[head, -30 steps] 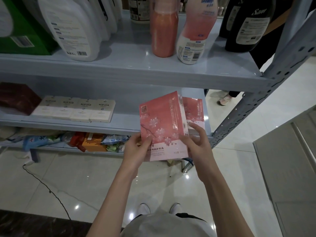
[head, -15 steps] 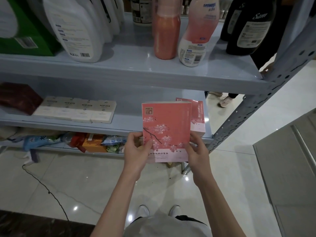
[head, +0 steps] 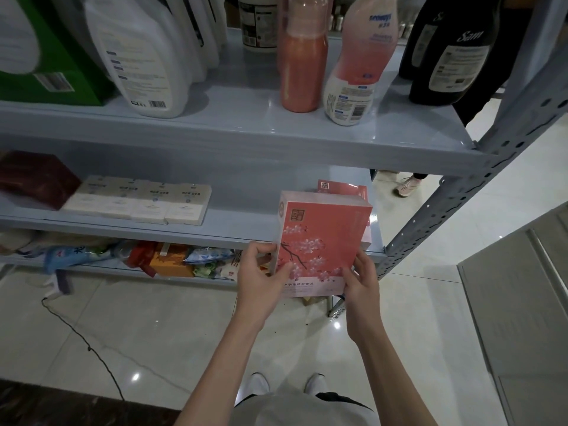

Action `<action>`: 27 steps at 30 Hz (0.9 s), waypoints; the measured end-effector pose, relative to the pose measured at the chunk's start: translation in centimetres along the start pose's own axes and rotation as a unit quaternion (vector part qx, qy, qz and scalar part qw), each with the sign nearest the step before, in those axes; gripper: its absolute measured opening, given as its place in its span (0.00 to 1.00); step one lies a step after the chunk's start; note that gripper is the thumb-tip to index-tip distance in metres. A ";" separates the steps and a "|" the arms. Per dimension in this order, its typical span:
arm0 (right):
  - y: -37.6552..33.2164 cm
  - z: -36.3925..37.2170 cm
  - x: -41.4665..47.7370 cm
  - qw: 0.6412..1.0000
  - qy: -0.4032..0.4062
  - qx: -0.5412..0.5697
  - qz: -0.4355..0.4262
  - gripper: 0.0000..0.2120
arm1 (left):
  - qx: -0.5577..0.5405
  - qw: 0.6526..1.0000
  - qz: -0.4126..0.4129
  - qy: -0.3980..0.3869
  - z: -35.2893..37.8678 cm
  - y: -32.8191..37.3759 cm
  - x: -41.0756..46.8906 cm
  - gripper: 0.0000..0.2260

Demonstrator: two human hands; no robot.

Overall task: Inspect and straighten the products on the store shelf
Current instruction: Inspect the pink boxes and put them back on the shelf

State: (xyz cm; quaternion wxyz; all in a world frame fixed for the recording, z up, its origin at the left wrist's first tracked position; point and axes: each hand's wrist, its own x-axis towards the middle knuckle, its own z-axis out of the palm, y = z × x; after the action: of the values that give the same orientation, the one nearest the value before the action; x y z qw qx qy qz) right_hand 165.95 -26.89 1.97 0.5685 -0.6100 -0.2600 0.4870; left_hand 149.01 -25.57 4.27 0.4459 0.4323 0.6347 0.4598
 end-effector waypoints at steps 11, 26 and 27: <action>-0.8 0.0 -0.4 0.994 -0.072 -0.051 -0.057 0.20 | -0.027 0.998 -0.059 0.027 -0.2 -0.4 1.2 0.20; -2.6 0.8 -1.2 0.984 -0.152 -0.055 -0.081 0.22 | -0.068 0.995 -0.057 0.034 -1.4 -0.4 1.8 0.18; -2.6 0.6 -1.1 0.986 -0.147 -0.038 -0.064 0.22 | -0.068 0.996 -0.052 0.019 -1.4 -0.4 1.7 0.18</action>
State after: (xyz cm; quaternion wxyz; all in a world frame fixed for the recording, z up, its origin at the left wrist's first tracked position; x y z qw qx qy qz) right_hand 165.58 -27.01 4.87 0.5305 -0.5352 -0.3975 0.5235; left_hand 147.18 -24.28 3.88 0.4855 0.3583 0.6322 0.4860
